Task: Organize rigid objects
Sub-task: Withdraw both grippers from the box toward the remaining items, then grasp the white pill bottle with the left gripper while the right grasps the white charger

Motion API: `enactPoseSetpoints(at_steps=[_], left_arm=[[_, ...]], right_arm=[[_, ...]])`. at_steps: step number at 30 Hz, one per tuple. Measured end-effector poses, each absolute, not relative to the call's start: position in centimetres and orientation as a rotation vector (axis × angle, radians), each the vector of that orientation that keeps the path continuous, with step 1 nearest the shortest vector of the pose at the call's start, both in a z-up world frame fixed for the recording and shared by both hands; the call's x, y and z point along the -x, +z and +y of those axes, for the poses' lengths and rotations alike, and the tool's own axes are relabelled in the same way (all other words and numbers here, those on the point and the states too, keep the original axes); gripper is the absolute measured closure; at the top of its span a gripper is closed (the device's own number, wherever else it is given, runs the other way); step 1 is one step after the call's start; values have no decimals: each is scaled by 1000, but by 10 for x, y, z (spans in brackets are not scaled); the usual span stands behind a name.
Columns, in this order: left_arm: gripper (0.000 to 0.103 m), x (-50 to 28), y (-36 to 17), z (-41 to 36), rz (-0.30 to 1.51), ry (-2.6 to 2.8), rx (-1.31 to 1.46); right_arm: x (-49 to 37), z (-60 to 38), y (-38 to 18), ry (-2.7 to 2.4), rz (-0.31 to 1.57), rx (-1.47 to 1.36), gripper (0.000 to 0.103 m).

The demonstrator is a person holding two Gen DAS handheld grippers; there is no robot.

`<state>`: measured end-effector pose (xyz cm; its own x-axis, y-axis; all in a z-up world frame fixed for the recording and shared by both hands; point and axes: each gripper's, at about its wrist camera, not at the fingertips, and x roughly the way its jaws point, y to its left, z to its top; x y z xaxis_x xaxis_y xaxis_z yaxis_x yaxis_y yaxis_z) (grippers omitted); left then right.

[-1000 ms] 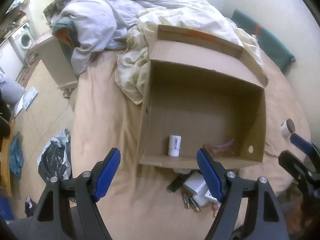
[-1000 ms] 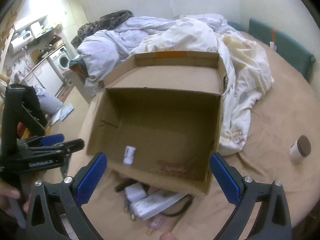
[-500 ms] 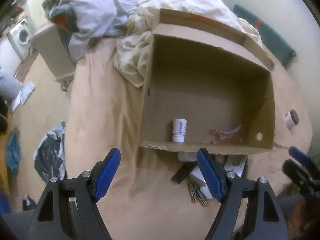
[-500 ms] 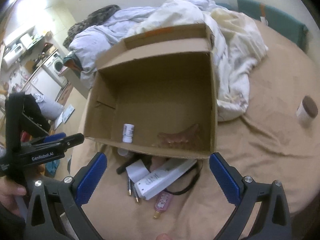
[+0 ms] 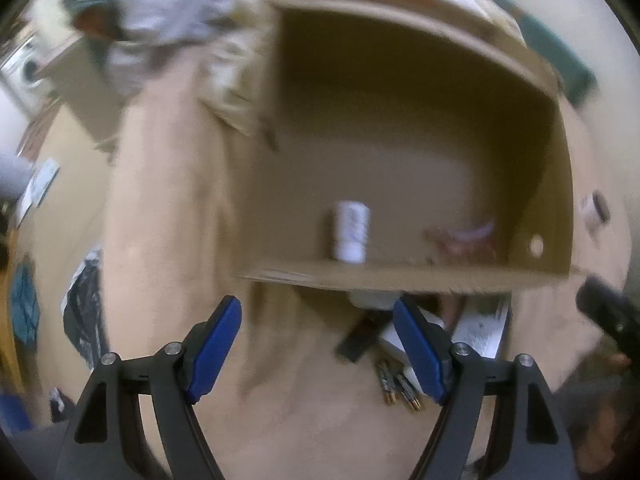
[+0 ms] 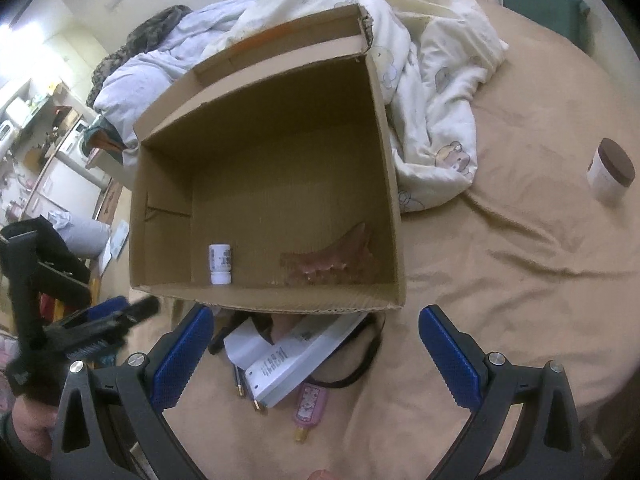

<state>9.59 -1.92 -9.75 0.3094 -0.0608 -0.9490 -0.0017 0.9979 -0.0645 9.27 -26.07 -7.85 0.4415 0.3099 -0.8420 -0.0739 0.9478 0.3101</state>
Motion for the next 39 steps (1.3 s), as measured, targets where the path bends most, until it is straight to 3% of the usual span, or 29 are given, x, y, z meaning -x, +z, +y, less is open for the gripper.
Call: enactPoseSetpoints(at_steps=[6, 8, 12, 15, 21, 23, 28, 31, 34, 36, 37, 39], left_arm=[[40, -114, -130, -46, 1315, -73, -1], [53, -116, -137, -49, 1318, -80, 3], [64, -124, -154, -55, 1348, -83, -16], [78, -128, -162, -55, 1348, -89, -22], [79, -129, -160, -52, 1324, -74, -56], [79, -127, -157, -50, 1319, -60, -60], [79, -124, -155, -42, 1326, -17, -32], [79, -123, -154, -42, 1324, -13, -31], [79, -121, -155, -50, 1316, -19, -46], [79, -117, -155, -52, 1312, -21, -55], [79, -117, -155, -53, 1313, -21, -58], [79, -117, -157, -54, 1319, -19, -60]], right_arm=[[-95, -260, -80, 260, 1103, -259, 0], [-96, -263, -83, 272, 1122, -285, 0], [-96, -266, -92, 298, 1167, -339, 0], [-96, -257, -101, 340, 1210, -331, 0], [-98, -247, -134, 396, 1337, -416, 0], [-101, -248, -148, 406, 1393, -474, 19], [-107, -253, -171, 345, 1445, -555, 32], [-112, -249, -179, 332, 1448, -558, 35], [-115, -240, -185, 329, 1447, -547, 50], [-116, -236, -184, 319, 1435, -536, 53], [-118, -236, -182, 314, 1431, -532, 63], [-116, -238, -182, 319, 1432, -540, 67]])
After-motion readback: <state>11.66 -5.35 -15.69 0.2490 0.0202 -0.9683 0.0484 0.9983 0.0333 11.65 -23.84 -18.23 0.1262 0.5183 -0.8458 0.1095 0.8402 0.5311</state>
